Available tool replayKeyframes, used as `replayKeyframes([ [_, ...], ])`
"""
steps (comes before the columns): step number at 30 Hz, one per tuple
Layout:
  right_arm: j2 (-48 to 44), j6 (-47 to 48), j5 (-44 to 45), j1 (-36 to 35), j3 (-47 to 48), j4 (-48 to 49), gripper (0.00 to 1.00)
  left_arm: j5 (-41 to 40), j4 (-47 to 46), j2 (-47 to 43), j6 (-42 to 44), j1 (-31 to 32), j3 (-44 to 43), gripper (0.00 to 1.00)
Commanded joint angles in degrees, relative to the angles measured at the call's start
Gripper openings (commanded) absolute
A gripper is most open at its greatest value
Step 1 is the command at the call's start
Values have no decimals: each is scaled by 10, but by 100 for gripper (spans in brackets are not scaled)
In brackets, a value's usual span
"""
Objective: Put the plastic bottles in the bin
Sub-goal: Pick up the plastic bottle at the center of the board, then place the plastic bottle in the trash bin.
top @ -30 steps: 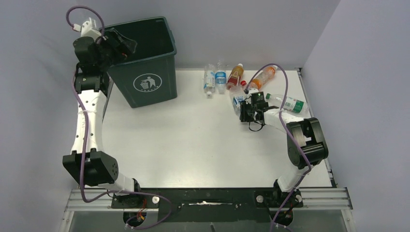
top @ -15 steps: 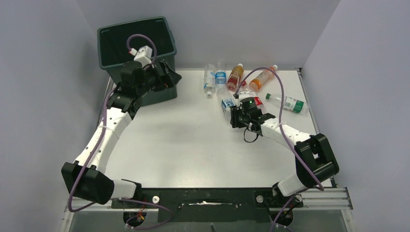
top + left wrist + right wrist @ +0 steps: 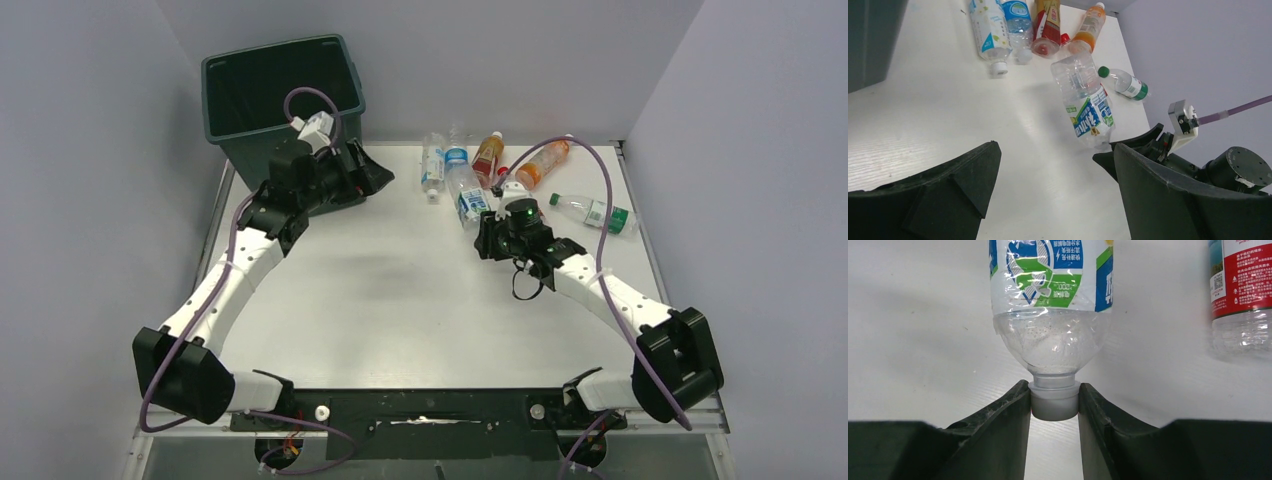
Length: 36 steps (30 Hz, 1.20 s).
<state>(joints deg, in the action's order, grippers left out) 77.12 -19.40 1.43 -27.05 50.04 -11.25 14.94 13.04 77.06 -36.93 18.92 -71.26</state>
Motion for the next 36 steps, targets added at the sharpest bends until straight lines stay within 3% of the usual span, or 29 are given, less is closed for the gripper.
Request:
replayKeyframes([
  [1, -32, -18, -30, -3, 30, 23, 27, 29, -69, 9, -25, 7, 8, 85],
  [22, -53, -26, -117, -24, 67, 58, 27, 105, -236, 54, -122, 42, 71, 85],
  [36, -47, -8, -108, -64, 101, 51, 28, 93, -239, 68, -119, 65, 66, 85],
])
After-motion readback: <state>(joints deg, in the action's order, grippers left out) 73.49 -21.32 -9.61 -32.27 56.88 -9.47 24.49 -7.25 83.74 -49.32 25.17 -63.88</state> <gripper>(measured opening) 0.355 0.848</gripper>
